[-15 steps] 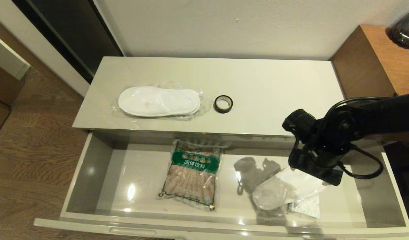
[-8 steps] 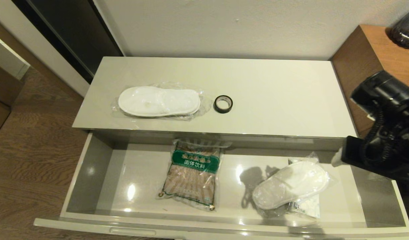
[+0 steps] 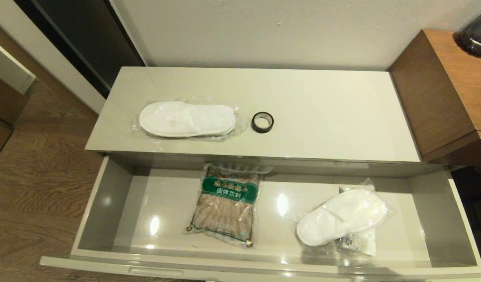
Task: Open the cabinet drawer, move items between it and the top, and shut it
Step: Pick up the disposable slippers on the table
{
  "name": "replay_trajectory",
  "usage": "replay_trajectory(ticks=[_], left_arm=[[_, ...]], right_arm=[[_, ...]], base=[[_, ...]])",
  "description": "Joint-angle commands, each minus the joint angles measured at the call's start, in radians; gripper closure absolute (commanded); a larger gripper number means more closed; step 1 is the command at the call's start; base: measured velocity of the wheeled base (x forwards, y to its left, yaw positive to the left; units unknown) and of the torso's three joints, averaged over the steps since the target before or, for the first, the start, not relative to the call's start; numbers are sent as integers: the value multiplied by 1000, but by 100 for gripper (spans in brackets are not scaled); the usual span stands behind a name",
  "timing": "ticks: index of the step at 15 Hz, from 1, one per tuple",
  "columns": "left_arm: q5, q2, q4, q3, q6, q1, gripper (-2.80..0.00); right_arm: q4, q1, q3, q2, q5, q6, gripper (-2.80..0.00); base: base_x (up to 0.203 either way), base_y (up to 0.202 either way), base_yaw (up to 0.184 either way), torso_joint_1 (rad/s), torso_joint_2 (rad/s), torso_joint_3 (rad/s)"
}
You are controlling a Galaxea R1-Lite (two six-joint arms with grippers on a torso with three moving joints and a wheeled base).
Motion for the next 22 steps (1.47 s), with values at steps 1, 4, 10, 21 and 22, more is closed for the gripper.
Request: replay_trajectory(ticks=[1, 4, 10, 21, 22], left_arm=[[0, 0, 0, 0, 0, 0, 0], [0, 0, 0, 0, 0, 0, 0], [0, 0, 0, 0, -1, 0, 0], [0, 0, 0, 0, 0, 0, 0], [0, 0, 0, 0, 0, 0, 0]], right_arm=[[79, 0, -137, -115, 1, 9, 0], [85, -50, -267, -193, 25, 6, 0], [85, -412, -23, -565, 146, -391, 0], [-434, -503, 588, -835, 170, -573, 0], [-519, -503, 627, -837, 169, -571, 0]], base=[[0, 0, 0, 0, 0, 0], [0, 0, 0, 0, 0, 0], [0, 0, 0, 0, 0, 0], [0, 0, 0, 0, 0, 0], [0, 0, 0, 0, 0, 0]])
